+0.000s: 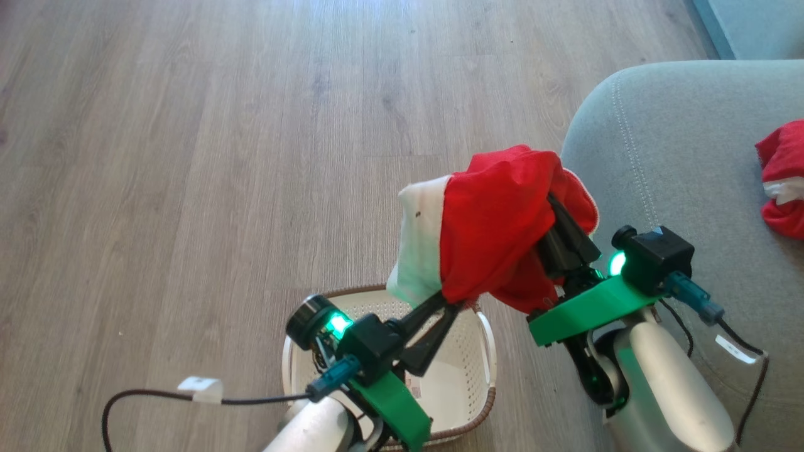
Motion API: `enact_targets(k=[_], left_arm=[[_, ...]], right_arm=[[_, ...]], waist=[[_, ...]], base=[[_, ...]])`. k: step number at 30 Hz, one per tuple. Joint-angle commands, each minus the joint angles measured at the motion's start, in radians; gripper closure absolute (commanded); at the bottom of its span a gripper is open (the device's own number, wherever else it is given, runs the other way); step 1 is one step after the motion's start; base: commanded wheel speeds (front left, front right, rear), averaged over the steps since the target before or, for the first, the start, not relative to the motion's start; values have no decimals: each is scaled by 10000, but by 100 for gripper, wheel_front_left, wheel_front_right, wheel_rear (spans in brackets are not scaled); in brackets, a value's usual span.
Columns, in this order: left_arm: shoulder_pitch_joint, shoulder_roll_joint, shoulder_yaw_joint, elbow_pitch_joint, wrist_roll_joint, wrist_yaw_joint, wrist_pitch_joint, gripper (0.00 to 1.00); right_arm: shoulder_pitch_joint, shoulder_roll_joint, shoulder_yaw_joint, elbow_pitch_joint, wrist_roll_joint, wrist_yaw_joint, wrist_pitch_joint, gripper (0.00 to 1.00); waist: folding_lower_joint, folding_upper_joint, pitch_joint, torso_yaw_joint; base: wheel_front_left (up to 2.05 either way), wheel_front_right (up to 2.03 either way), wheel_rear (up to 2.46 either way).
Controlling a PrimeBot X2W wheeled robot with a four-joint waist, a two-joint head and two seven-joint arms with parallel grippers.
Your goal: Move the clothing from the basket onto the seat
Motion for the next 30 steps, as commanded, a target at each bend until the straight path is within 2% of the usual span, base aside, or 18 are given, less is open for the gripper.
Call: enact_targets(k=[1,2,3,4,5,12,19,30], left_arm=[[-294,9,167,-230,5,-23,-95,100],[-293,9,127,-209,9,-32,-95,89],[-296,9,100,-209,18,-39,-95,57],[-298,9,93,-235,32,-45,-95,15],[-279,9,96,-247,25,-48,-95,0],[-146,9,260,8,178,-66,-95,0],[157,9,687,166,309,-79,-95,0],[313,119,754,-92,577,-103,-95,0]], right_arm=[[-156,157,105,-464,123,-2,-94,100],[-144,157,111,-483,150,-2,-94,100],[-131,157,110,-502,178,-2,-94,100],[-114,157,97,-521,218,-2,-94,100],[-95,157,73,-544,255,-2,-94,100],[-4,158,-322,-815,110,-2,-94,100],[146,158,-1177,-1119,-287,-2,-94,100],[521,60,-2672,-1560,-649,-2,-94,100]], waist=[[0,0,3,-8],[0,0,2,-10],[0,0,1,-10],[0,0,-3,-5],[0,0,-7,1],[0,0,-35,45],[0,0,5,32],[0,0,374,-38]], base=[[0,0,0],[0,0,0],[0,0,0],[0,0,0],[0,0,0],[0,0,0],[0,0,0],[0,0,0]])
